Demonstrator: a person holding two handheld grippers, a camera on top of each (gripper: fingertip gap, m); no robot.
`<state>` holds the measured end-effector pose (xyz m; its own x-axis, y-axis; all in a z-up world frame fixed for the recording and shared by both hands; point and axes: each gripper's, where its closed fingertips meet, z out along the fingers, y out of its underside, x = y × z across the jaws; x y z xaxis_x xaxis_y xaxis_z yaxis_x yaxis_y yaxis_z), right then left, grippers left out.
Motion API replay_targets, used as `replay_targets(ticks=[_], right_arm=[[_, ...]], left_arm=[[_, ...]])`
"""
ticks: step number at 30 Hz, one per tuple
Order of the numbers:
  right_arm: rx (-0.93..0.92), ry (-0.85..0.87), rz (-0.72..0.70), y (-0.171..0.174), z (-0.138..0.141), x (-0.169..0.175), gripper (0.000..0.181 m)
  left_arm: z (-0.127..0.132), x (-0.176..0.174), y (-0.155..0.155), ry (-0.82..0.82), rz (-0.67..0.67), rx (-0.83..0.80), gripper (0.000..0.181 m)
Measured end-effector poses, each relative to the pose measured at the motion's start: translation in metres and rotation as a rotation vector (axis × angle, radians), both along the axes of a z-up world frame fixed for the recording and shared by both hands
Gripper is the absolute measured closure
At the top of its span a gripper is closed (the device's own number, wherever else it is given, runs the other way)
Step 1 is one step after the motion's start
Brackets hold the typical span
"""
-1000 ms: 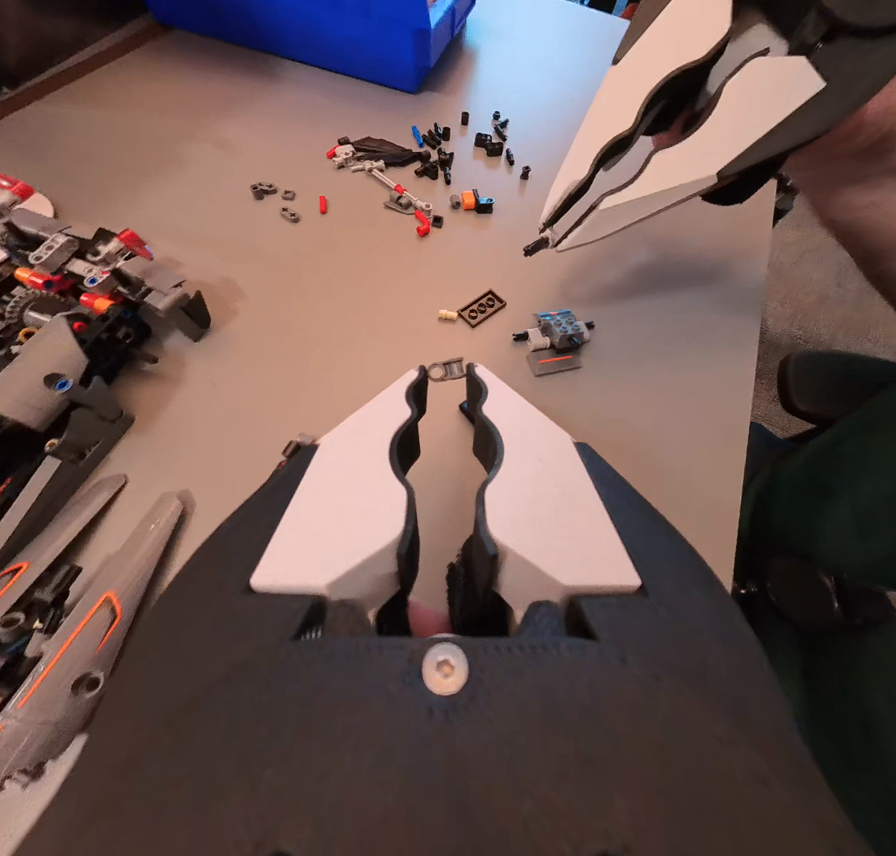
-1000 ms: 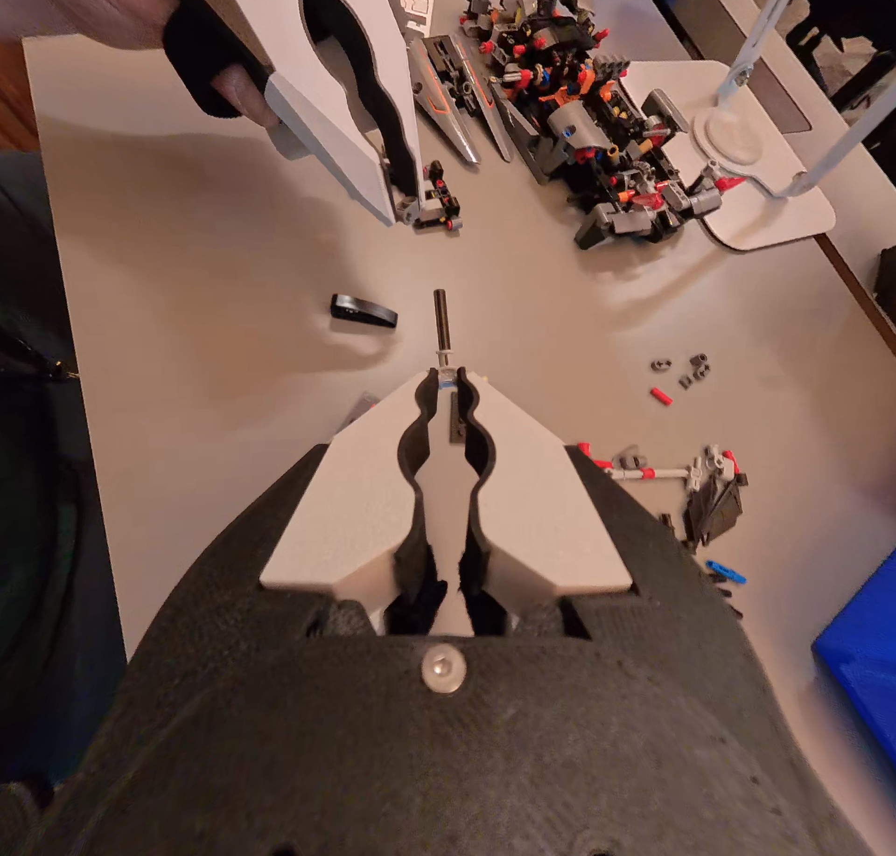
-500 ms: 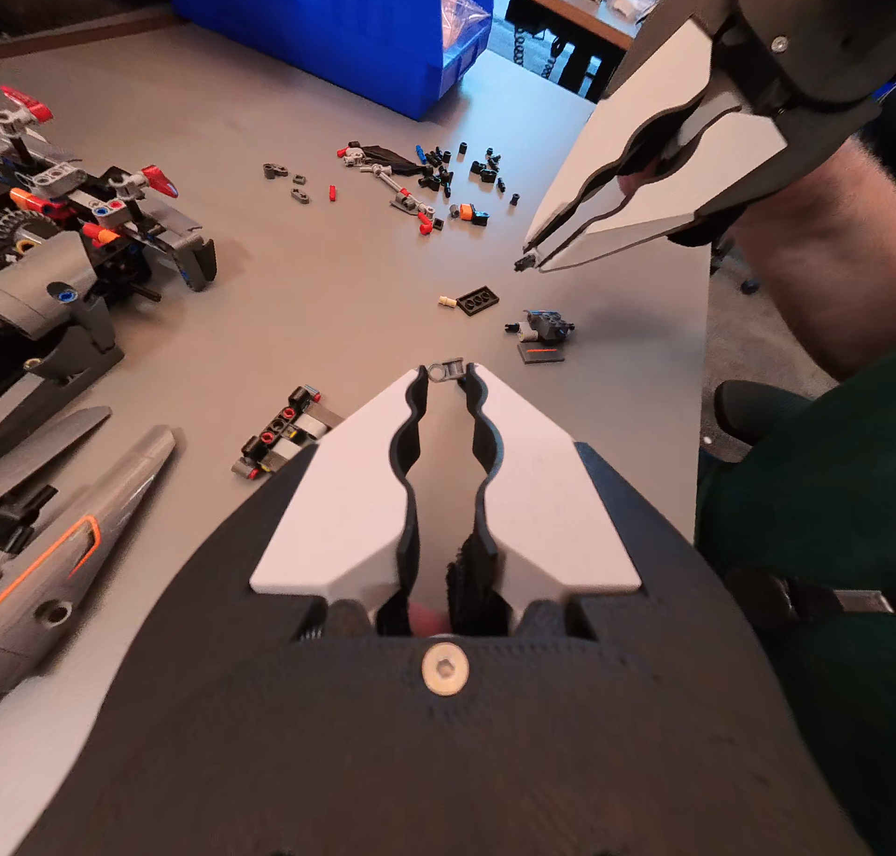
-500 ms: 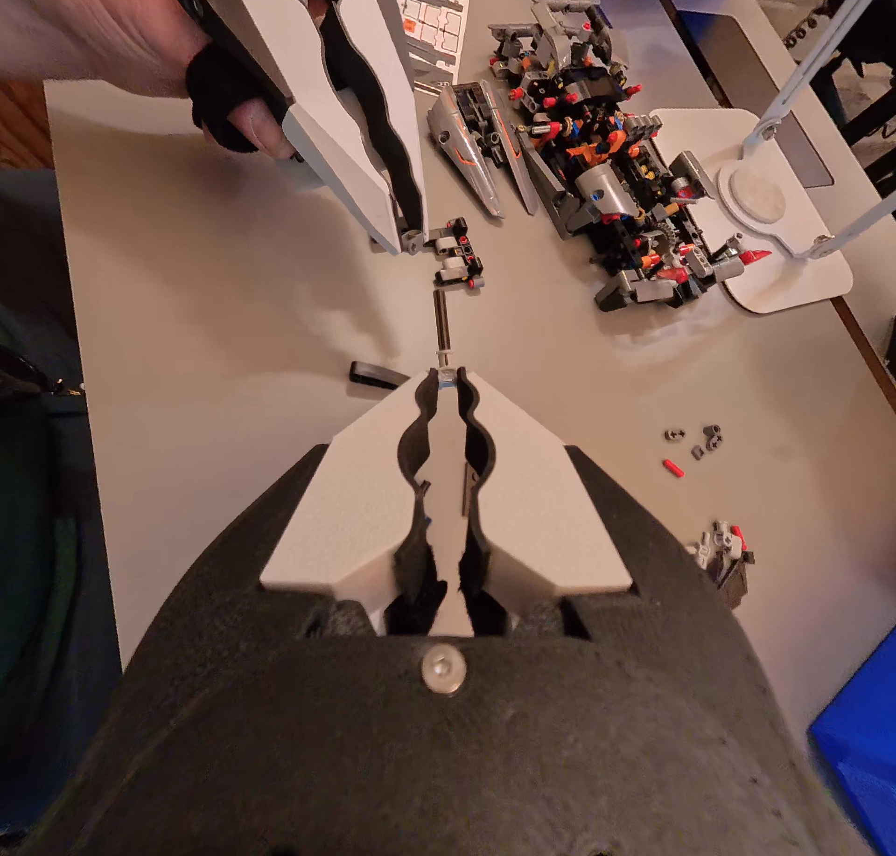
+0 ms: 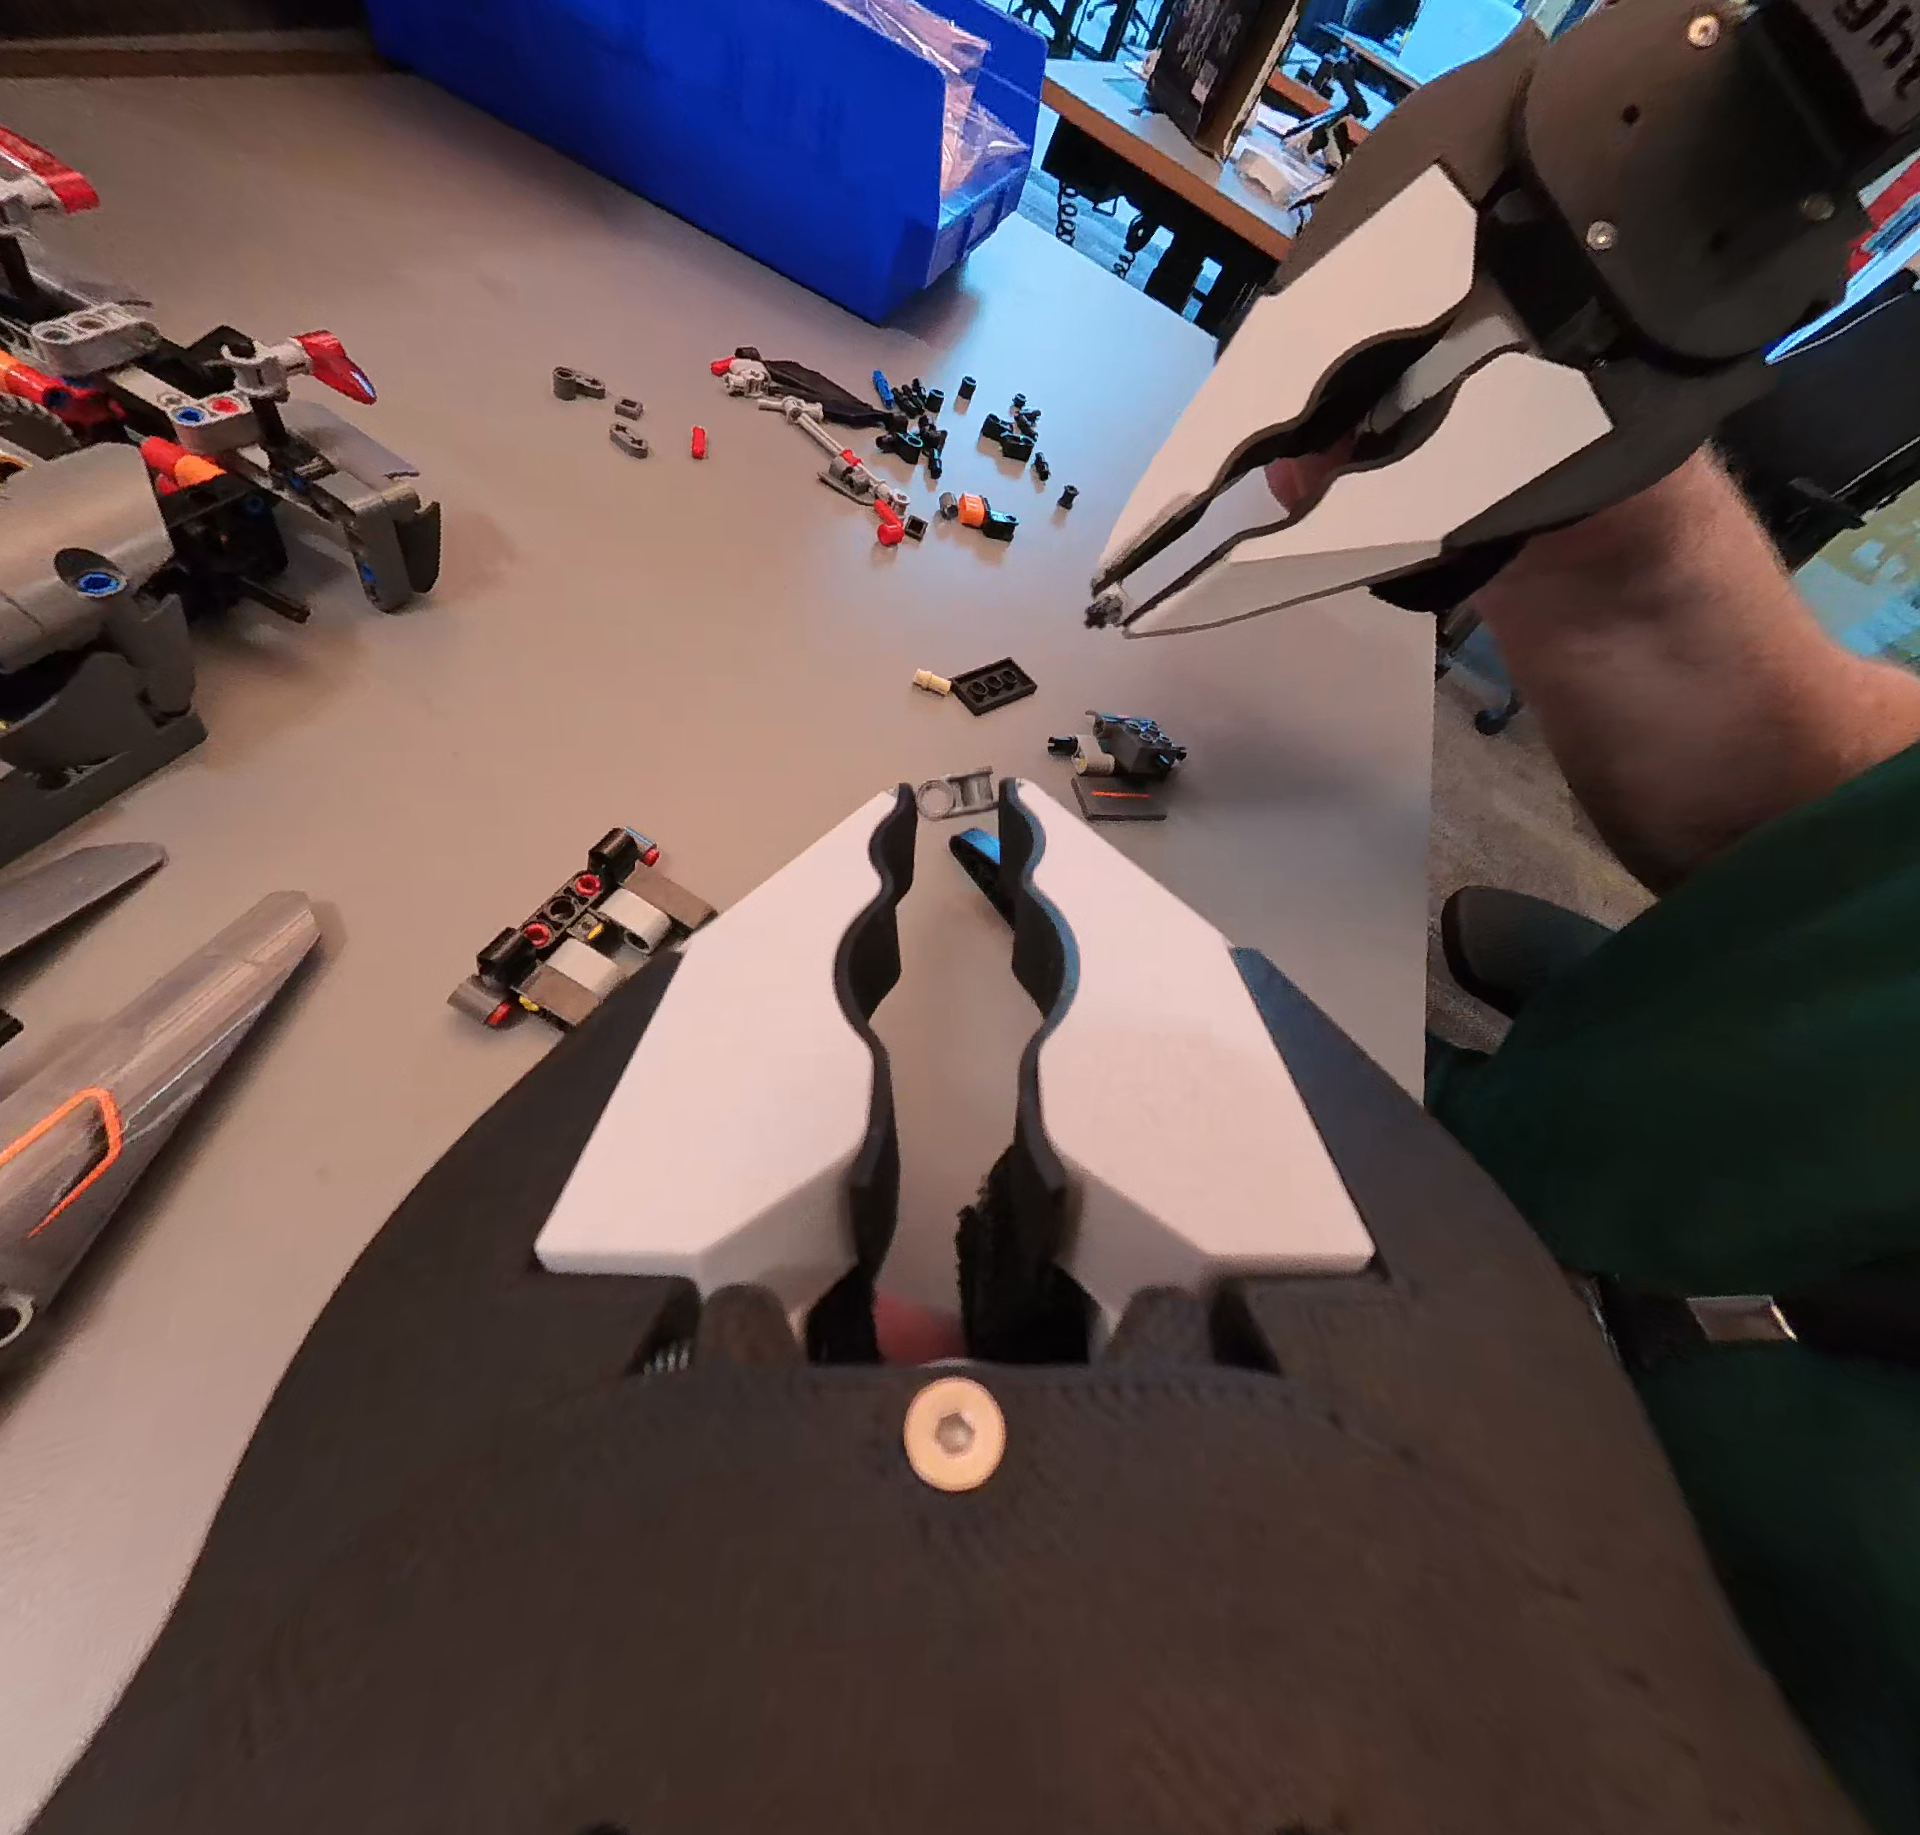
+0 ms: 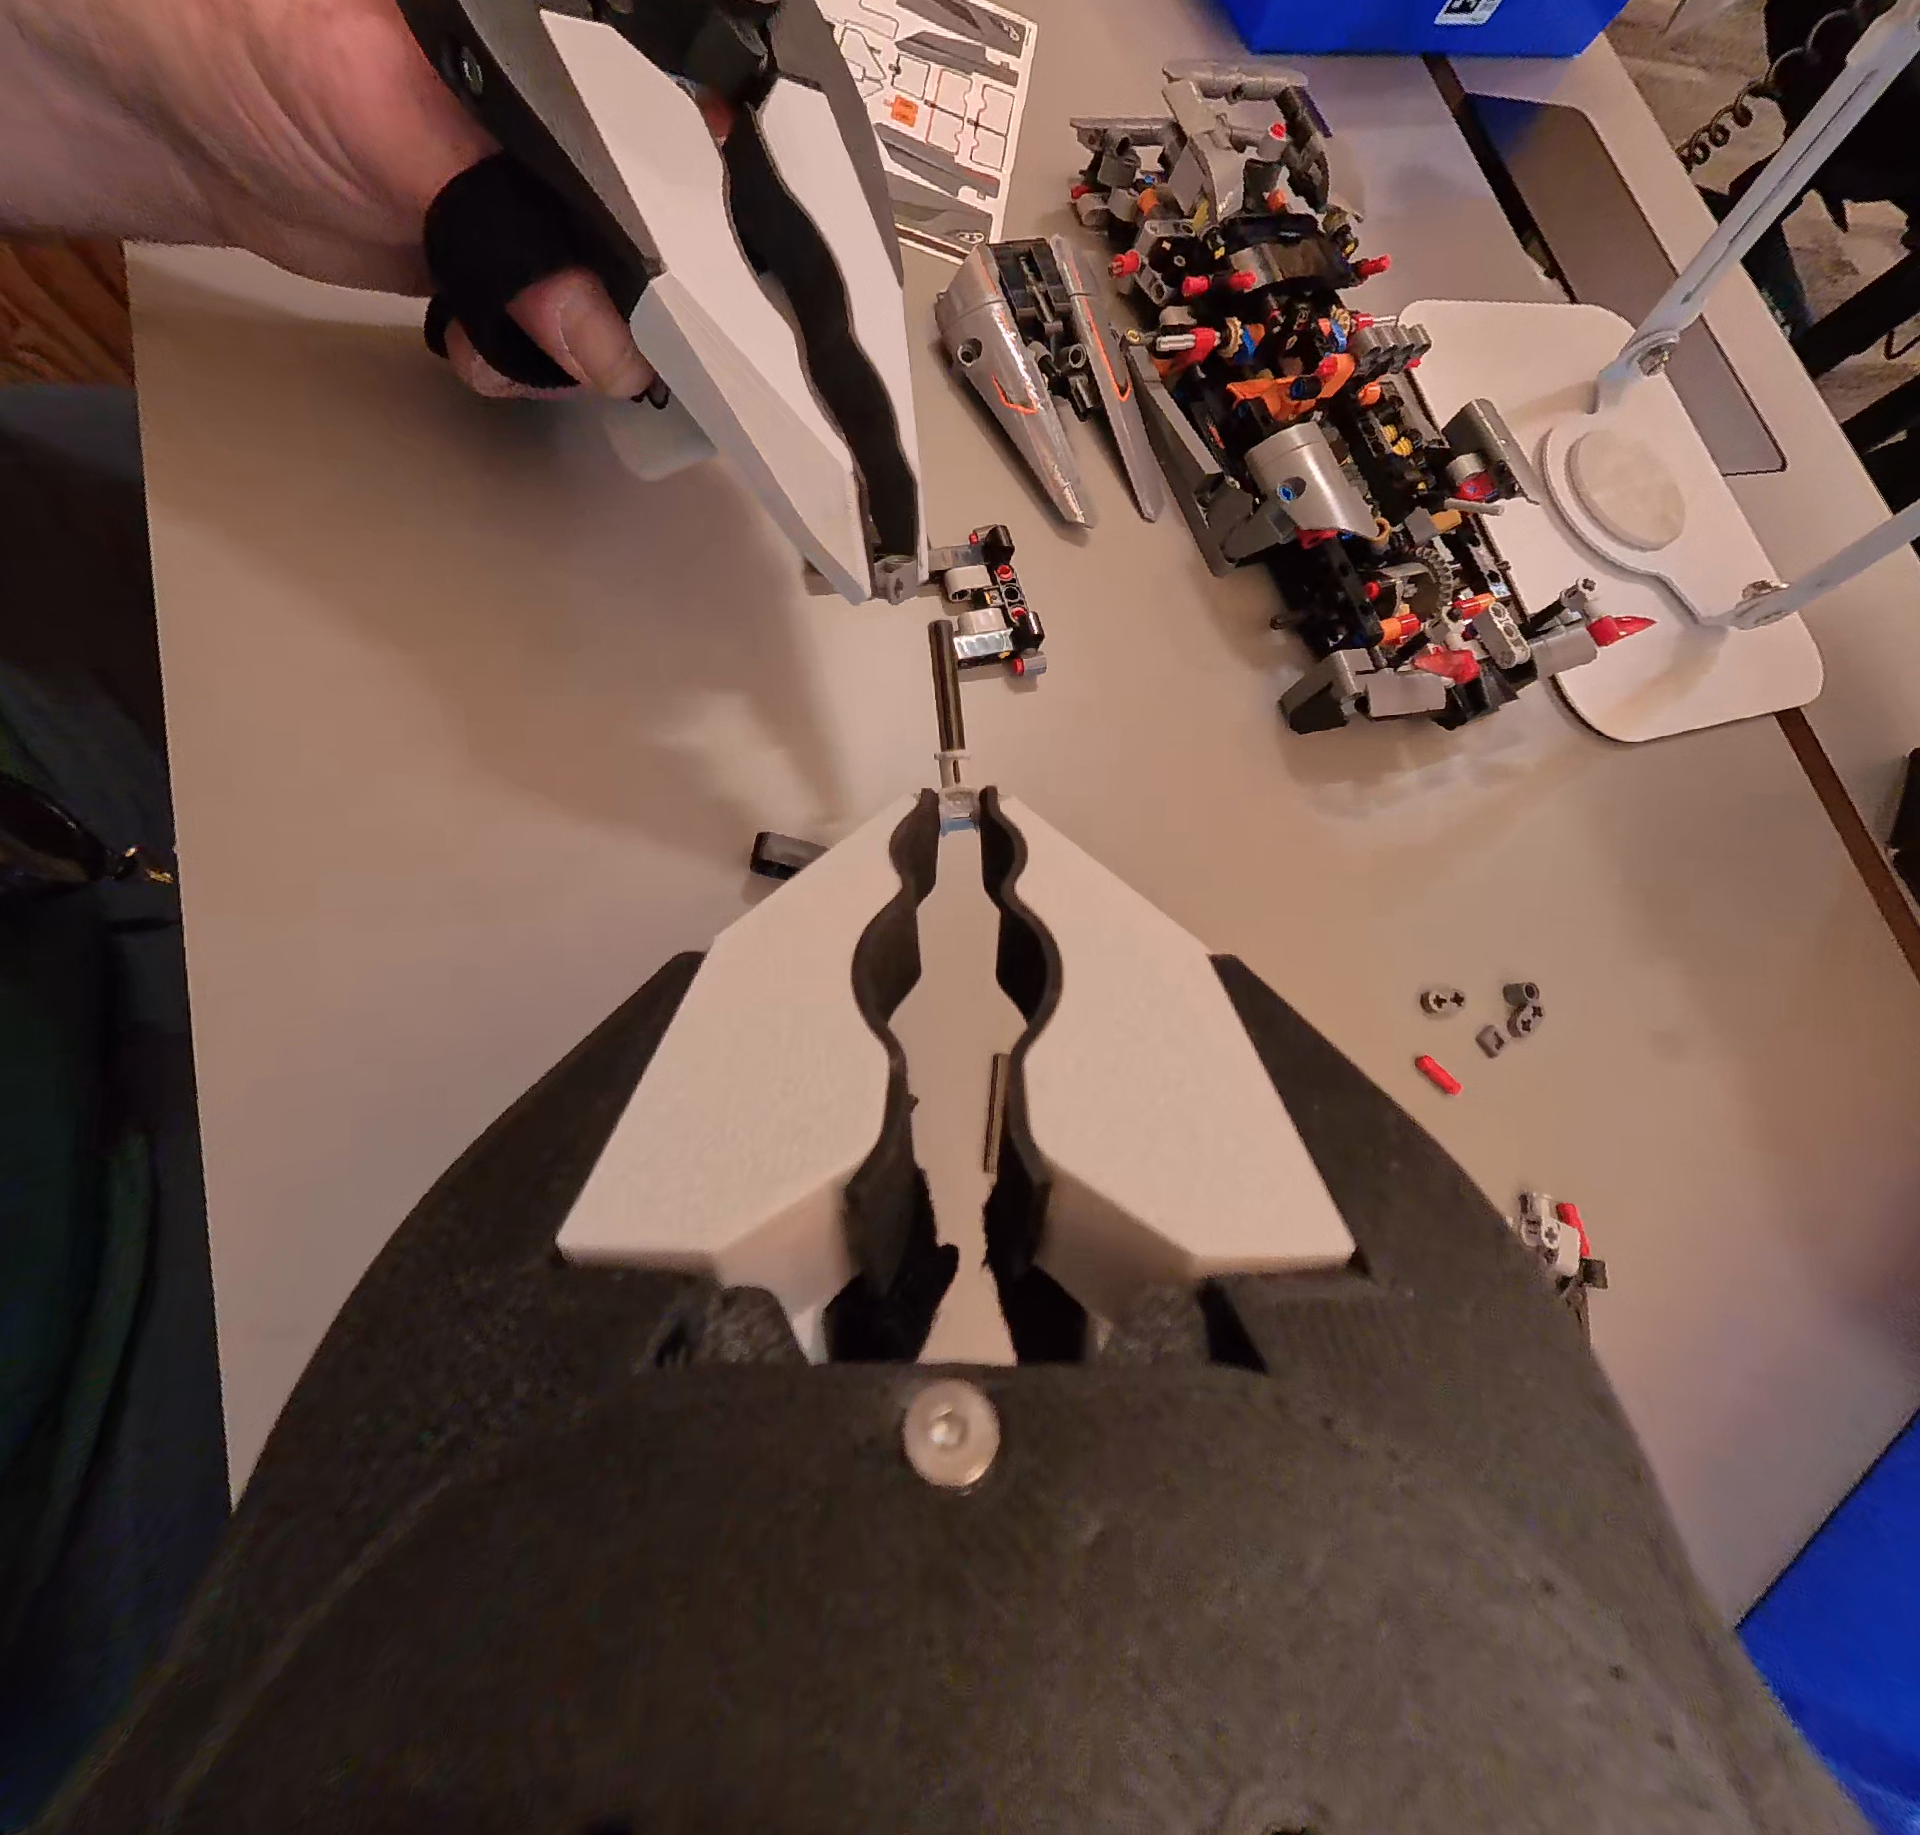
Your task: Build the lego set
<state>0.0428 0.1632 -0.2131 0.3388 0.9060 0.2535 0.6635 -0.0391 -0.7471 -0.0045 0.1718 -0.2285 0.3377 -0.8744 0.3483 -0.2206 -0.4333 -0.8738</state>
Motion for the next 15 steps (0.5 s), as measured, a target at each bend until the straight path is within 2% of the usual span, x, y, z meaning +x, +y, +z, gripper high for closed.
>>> replay_targets(ticks=[1,15], right_arm=[[0.001,0.003,0.001,0.0,0.0003,-0.0004,0.176],[0.051,-0.03,-0.004,0.0058,0.003,0.0007,0.175]], left_arm=[[0.0007,0.0003,0.0002,-0.005,0.001,-0.002,0.168],[0.0048,0.0016,0.0031,-0.019,0.012,0.013,0.168]])
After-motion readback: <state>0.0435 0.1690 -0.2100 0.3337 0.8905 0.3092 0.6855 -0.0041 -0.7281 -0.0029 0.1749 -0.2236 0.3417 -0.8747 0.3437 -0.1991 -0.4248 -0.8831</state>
